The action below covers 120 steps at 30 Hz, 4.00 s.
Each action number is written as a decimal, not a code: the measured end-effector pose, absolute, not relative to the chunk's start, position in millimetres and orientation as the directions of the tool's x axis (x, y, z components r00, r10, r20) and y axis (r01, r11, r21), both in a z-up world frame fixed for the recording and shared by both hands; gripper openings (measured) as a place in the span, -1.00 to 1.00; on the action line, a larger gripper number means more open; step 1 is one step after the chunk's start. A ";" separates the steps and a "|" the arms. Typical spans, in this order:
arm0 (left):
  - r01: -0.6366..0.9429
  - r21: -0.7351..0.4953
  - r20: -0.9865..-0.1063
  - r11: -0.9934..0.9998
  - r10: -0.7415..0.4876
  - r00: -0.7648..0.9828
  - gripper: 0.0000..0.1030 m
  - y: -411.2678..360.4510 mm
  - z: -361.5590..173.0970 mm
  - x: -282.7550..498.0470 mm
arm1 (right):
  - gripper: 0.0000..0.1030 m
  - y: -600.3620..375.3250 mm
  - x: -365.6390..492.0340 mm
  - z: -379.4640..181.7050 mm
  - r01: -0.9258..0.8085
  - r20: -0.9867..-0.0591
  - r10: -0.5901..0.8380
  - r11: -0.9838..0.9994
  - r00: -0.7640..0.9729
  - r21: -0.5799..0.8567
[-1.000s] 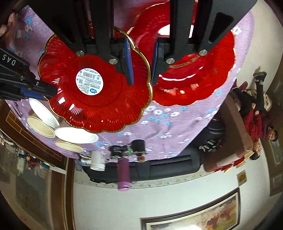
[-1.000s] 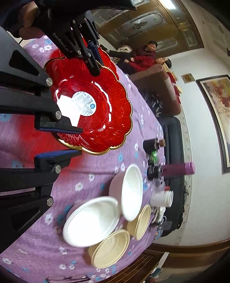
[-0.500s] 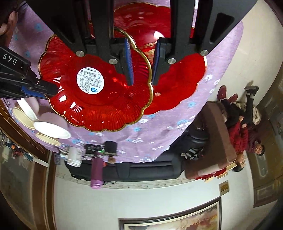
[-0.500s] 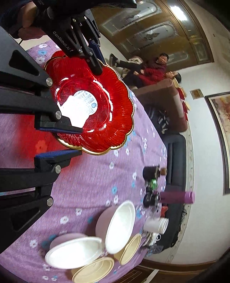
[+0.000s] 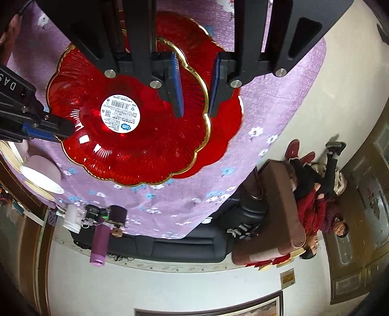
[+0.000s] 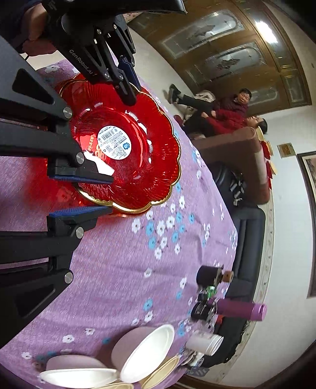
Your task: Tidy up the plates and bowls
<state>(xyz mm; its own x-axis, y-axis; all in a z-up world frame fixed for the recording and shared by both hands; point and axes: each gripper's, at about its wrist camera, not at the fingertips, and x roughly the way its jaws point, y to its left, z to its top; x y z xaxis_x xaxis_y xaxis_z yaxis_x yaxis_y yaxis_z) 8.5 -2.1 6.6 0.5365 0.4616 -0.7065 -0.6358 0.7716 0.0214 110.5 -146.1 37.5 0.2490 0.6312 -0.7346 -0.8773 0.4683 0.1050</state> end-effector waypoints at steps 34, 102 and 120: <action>-0.620 0.089 -0.725 0.779 0.477 0.496 0.04 1.0 -0.7 18.8 | -0.20 -122.1 109.2 20.8 -0.889 -0.784 0.573 0.454 0.239 0.061; -0.056 -0.005 -0.813 0.998 0.028 0.581 -0.76 -226.8 3.2 283.1 | -0.64 -446.9 294.5 1.1 -0.346 -0.643 0.629 0.778 0.438 0.525; -0.109 -0.001 -0.789 0.994 0.067 0.611 -0.65 -190.0 20.7 165.9 | -0.66 -391.8 224.6 15.8 -0.531 -0.664 0.687 0.696 0.296 0.484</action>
<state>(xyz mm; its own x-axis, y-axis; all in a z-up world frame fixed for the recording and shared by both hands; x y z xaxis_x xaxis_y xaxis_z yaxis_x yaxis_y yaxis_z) 165.9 -190.0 20.7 0.6111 0.0666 -0.7888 -0.1093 0.9940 -0.0007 224.6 -391.8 15.8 0.2962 0.6870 -0.6635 -0.5307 0.6960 0.4837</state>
